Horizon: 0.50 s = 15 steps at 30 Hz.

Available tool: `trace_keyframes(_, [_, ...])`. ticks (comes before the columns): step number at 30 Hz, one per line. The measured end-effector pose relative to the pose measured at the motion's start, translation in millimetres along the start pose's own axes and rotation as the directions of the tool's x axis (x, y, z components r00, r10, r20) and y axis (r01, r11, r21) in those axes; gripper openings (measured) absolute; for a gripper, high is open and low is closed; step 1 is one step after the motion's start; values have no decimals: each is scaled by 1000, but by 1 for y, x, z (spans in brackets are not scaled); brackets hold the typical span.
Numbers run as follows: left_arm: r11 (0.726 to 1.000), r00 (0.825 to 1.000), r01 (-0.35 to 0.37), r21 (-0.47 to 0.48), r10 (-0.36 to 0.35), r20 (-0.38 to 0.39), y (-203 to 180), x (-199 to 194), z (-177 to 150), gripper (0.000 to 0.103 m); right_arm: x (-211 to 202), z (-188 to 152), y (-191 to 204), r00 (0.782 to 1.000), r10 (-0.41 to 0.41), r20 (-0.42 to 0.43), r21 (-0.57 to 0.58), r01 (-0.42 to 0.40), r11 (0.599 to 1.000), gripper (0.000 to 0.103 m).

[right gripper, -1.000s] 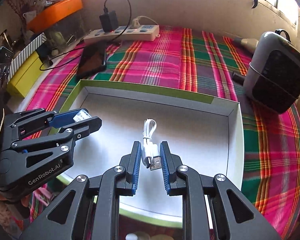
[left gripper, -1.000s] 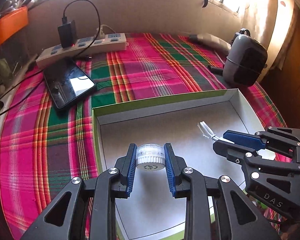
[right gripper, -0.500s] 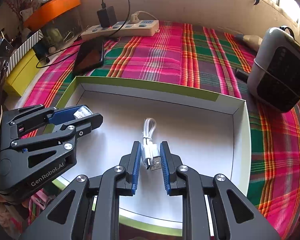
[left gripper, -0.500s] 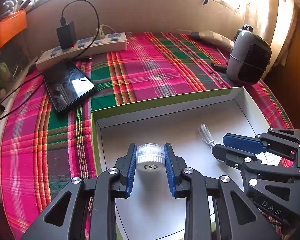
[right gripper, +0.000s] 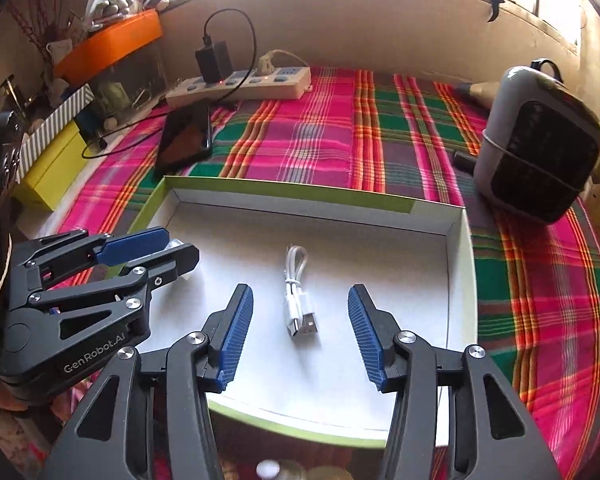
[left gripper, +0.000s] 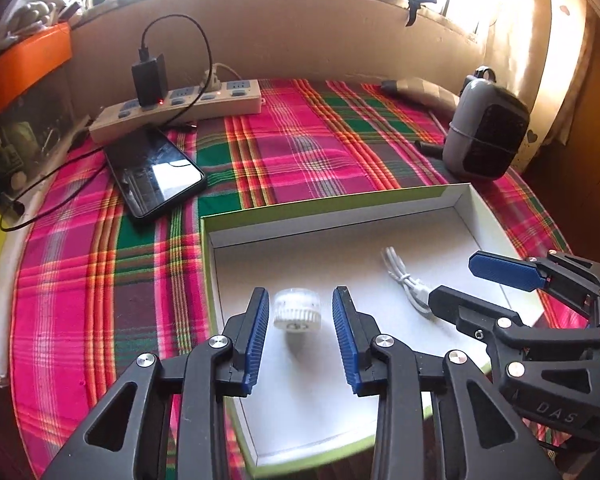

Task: Organize objects
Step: 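Move the left gripper back to the pink clip and grasp it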

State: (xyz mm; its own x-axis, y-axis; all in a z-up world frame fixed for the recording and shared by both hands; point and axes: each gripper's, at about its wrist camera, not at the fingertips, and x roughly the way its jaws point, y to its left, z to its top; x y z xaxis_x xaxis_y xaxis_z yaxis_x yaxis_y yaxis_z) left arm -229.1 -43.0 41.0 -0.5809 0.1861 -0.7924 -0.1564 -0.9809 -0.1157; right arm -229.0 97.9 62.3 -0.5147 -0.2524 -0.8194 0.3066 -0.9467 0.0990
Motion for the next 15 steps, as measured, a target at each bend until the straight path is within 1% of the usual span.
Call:
trace_keyframes(4, [1000, 1000, -11, 0, 11, 21, 0, -16, -8, 32, -10, -8, 1, 1000, 3, 10, 12, -3, 1000, 51])
trace_keyframes(15, [1000, 996, -25, 2, 25, 86, 9, -65, -47, 32, -52, -35, 6, 995, 4, 100, 25, -7, 1000, 51])
